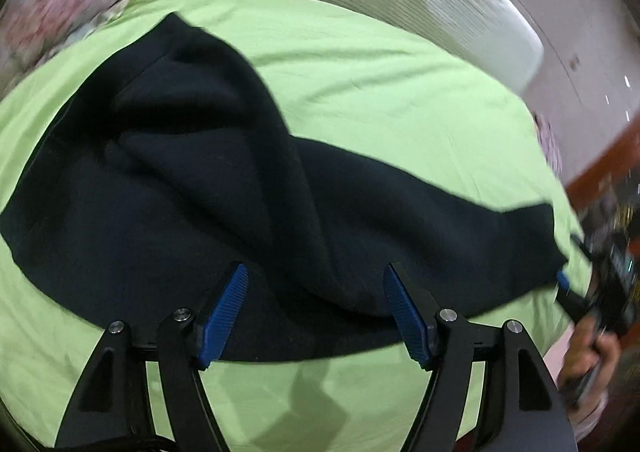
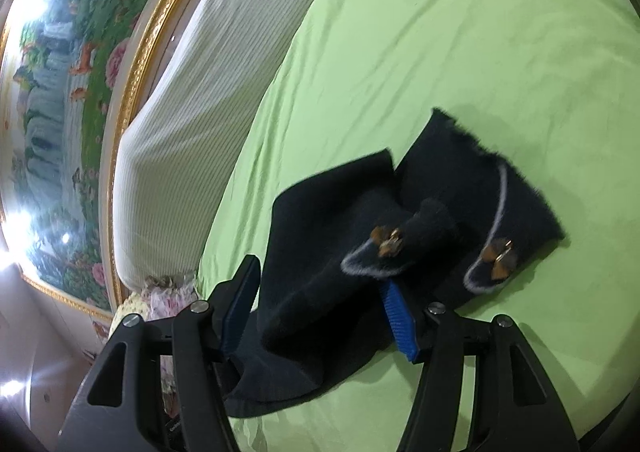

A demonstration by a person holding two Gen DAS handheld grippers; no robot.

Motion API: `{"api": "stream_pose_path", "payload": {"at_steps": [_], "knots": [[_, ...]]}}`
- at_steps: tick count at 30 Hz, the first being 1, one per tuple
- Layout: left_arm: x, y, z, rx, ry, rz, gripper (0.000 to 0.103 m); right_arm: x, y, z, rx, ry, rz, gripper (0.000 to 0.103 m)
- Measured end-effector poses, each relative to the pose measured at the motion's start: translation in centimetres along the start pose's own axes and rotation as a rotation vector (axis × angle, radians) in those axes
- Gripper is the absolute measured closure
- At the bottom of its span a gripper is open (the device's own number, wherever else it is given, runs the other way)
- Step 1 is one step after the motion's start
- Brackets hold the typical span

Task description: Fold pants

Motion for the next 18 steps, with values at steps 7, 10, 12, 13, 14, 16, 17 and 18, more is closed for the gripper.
{"api": "stream_pose_path", "payload": {"at_steps": [7, 10, 12, 13, 14, 16, 17, 18], "knots": [[-3.6, 3.0, 0.2, -0.005, 0.171, 0.046, 0.055, 0.2, 0.8, -1.2, 0.059, -0.089, -0.033, 0.074], [-4.9, 3.2, 0.6, -0.013, 0.197, 0.080, 0.093, 1.3, 1.6, -0.8, 0.119, -0.129, -0.078, 0.093], [-4.3, 3.8, 0.5, -0.017, 0.180, 0.048, 0.098, 2.8, 2.9, 0.1, 0.189, -0.147, -0.139, 0.096], [-3.3, 4.1, 0.5, -0.021, 0.177, 0.010, 0.098, 3.7, 3.4, 0.5, 0.222, -0.151, -0.165, 0.096], [-2.1, 4.3, 0.9, -0.023, 0.174, -0.027, 0.098, 4.1, 3.8, 0.8, 0.243, -0.156, -0.178, 0.096], [-0.7, 4.4, 1.2, -0.021, 0.160, -0.077, 0.098, 4.8, 4.4, 0.6, 0.276, -0.175, -0.182, 0.096], [-0.5, 4.3, 1.8, -0.021, 0.159, -0.088, 0.098, 4.8, 4.5, 0.0, 0.271, -0.182, -0.176, 0.096], [-0.4, 3.8, 2.2, -0.021, 0.157, -0.095, 0.098, 4.5, 4.3, -1.0, 0.271, -0.206, -0.166, 0.096]]}}
Point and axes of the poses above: each gripper's, at about its wrist camera, not at the fingertips, and x roughly against the way its jaws point, z to its left, y to its top, the point moved 8 cm from there along -x, roughly the way its jaws point, and after that the axes turned 7 degrees about -x, right-handed, at the moved point
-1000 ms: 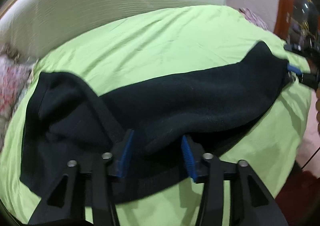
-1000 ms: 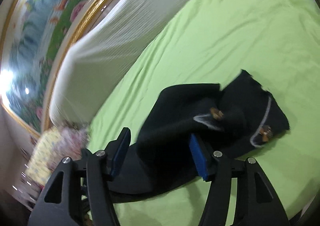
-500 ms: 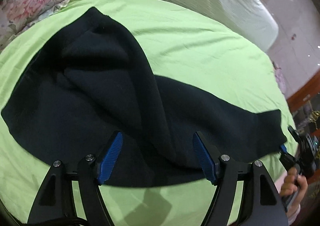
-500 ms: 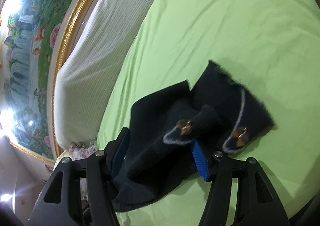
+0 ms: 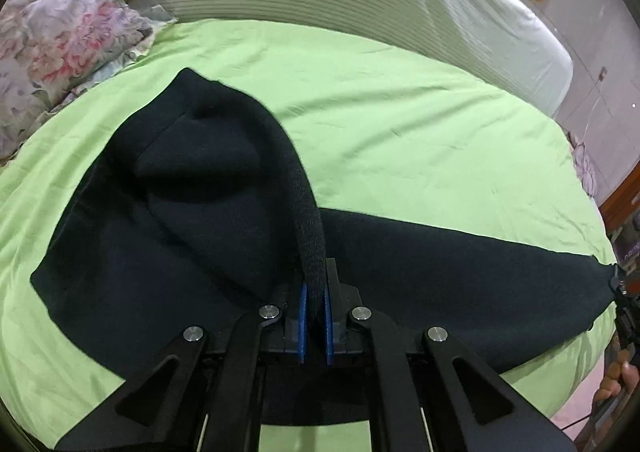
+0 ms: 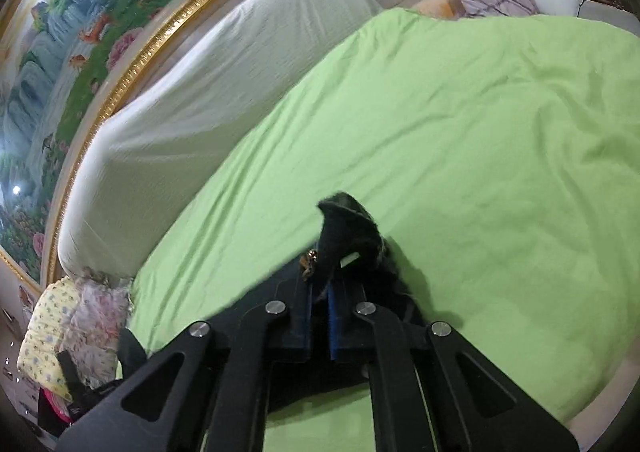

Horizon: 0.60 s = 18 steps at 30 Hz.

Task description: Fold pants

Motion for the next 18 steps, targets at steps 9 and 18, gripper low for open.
{"api": "stream_pose_path", "payload": {"at_steps": [9, 18], "knots": [[-1.5, -3.1, 2.2, 0.014, 0.010, 0.063, 0.075, -0.5, -2.1, -3.2, -0.030, -0.116, 0.056, 0.083], [1.8, -0.9, 4.8, 0.114, 0.078, 0.039, 0.034, 1.2, -3.1, 6.0, 0.218, 0.038, 0.006, 0.054]]}}
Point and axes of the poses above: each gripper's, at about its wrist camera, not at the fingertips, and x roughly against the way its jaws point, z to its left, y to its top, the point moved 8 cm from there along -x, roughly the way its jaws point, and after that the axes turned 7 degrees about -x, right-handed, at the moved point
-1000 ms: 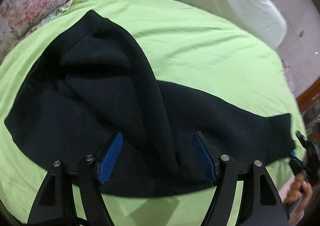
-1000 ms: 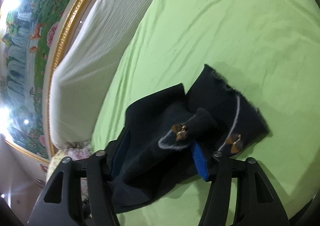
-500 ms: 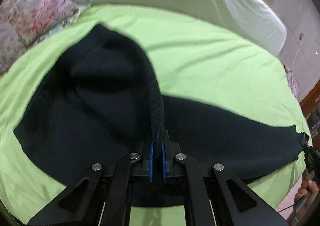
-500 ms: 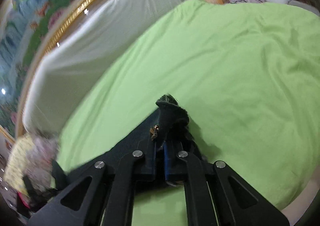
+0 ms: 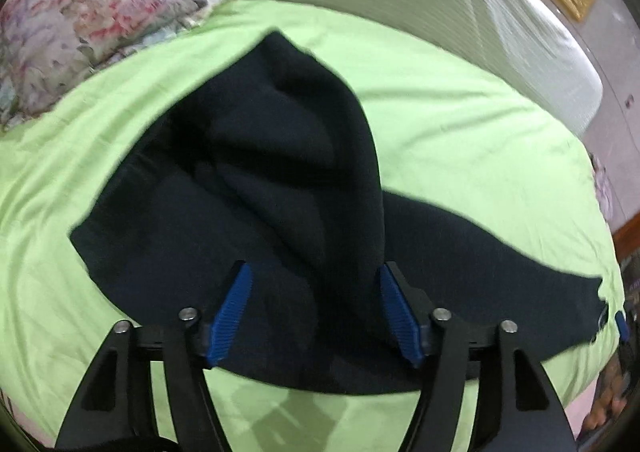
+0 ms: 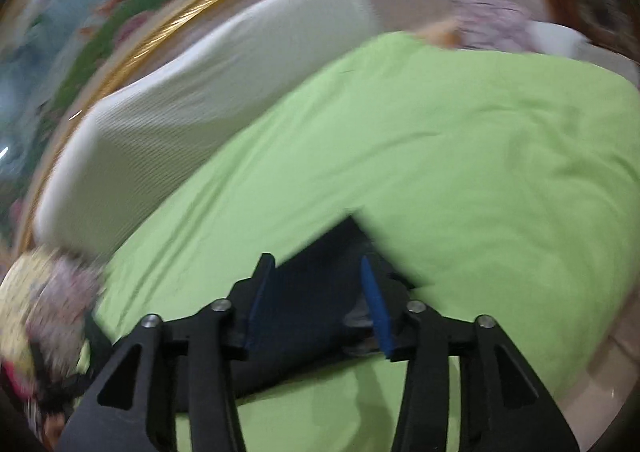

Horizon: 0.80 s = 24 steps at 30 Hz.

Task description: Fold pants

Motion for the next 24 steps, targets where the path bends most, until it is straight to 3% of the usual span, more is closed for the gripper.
{"api": "stream_pose_path", "payload": {"at_steps": [6, 10, 15, 17, 18, 19, 21, 24], "knots": [[0.2, 3.3, -0.9, -0.025, 0.124, 0.012, 0.028, -5.2, -6.8, 11.5, 0.274, 0.263, 0.269, 0.054], [-0.8, 5.4, -1.3, -0.028, 0.180, 0.061, 0.027, -8.0, -11.7, 17.8, 0.489, 0.356, 0.390, 0.054], [-3.3, 7.6, -0.2, -0.017, 0.260, 0.113, 0.029, -10.3, -17.0, 23.4, 0.633, 0.459, 0.493, 0.049], [-4.2, 7.5, 0.1, -0.022, 0.258, 0.139, 0.054, -11.1, -18.6, 24.4, 0.682, 0.478, 0.514, 0.048], [-4.5, 7.3, 0.2, -0.022, 0.248, 0.153, 0.079, -11.6, -19.3, 24.6, 0.704, 0.472, 0.513, 0.048], [-4.8, 7.0, 0.4, -0.014, 0.228, 0.168, 0.093, -12.3, -20.1, 24.6, 0.737, 0.452, 0.516, 0.048], [-4.4, 6.4, 0.7, 0.003, 0.190, 0.144, 0.095, -13.7, -20.7, 24.2, 0.761, 0.420, 0.535, 0.053], [-2.3, 5.5, 1.3, 0.021, 0.163, 0.075, 0.098, -14.4, -20.1, 24.0, 0.724, 0.405, 0.562, 0.096]]}}
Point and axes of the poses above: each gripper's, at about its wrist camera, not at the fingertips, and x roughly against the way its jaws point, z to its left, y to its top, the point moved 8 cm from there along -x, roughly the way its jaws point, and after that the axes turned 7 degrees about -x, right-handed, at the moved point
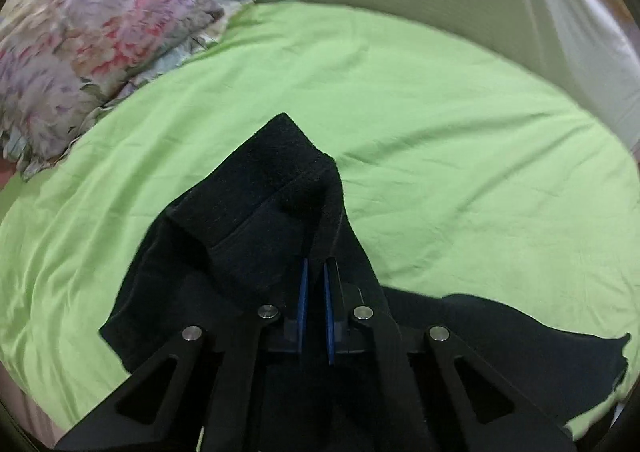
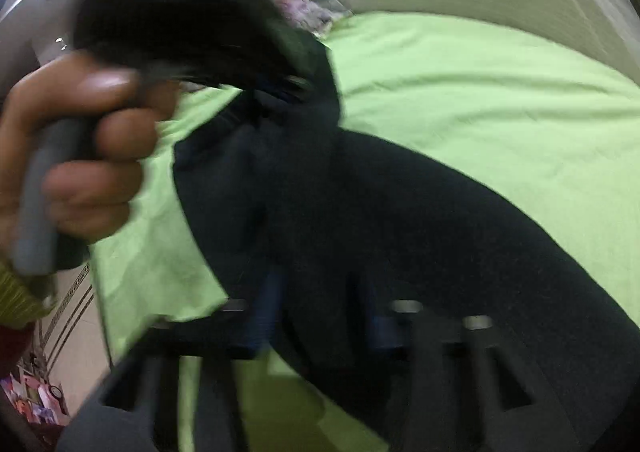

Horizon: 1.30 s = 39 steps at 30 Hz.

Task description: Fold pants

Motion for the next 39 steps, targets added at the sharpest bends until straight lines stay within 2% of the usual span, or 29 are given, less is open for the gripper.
{"api": "stream_pose_path", "payload": {"at_steps": [4, 9, 13, 18, 20, 23, 26, 28, 29, 32, 33, 36, 39], "knots": [[3.7, -2.2, 1.9, 0.064, -0.057, -0.096, 0.099, 3.3, 0.5, 0.7, 0.053, 0.043, -0.049, 0.096], [6.0, -6.4, 5.2, 0.183, -0.133, -0.144, 0.099, 4.4, -0.4, 3.2, 0.165, 0.061, -0.019, 0.097], [5.0, -9.4, 6.7, 0.233, -0.167, -0.130, 0.099, 2.3, -1.5, 3.7, 0.186, 0.041, 0.042, 0.097], [2.4, -11.1, 8.0, 0.283, -0.204, -0.095, 0.098, 0.6, -1.9, 3.9, 0.179, 0.025, 0.106, 0.096], [1.7, -11.3, 8.5, 0.280, -0.206, -0.103, 0.098, 0.0, -1.6, 4.1, 0.152, 0.030, 0.123, 0.092], [1.6, -11.4, 9.2, 0.257, -0.169, -0.110, 0.087, 0.1, -1.6, 4.0, 0.114, 0.047, 0.144, 0.082], [2.7, -11.8, 10.4, 0.240, -0.097, -0.136, 0.080, 1.6, -1.0, 3.8, 0.079, 0.088, 0.116, 0.069], [2.9, -11.9, 11.0, 0.256, -0.094, -0.135, 0.063, 2.2, -0.2, 3.4, 0.057, 0.094, 0.087, 0.061], [3.1, -12.0, 11.2, 0.268, -0.102, -0.133, 0.059, 2.4, 0.3, 2.9, 0.048, 0.086, 0.071, 0.061], [3.0, -12.1, 11.8, 0.283, -0.098, -0.111, 0.038, 2.5, 2.2, 0.8, 0.000, 0.039, 0.030, 0.061], [2.8, -12.0, 11.9, 0.289, -0.093, -0.099, 0.028, 2.5, 2.9, -0.2, -0.029, 0.022, 0.016, 0.061], [2.2, -11.5, 12.1, 0.296, -0.080, -0.078, 0.024, 2.2, 5.7, -3.3, -0.126, -0.003, -0.029, 0.061], [1.0, -11.2, 12.3, 0.327, -0.096, -0.024, 0.022, 1.0, 8.5, -5.5, -0.160, -0.026, -0.039, 0.061]]}}
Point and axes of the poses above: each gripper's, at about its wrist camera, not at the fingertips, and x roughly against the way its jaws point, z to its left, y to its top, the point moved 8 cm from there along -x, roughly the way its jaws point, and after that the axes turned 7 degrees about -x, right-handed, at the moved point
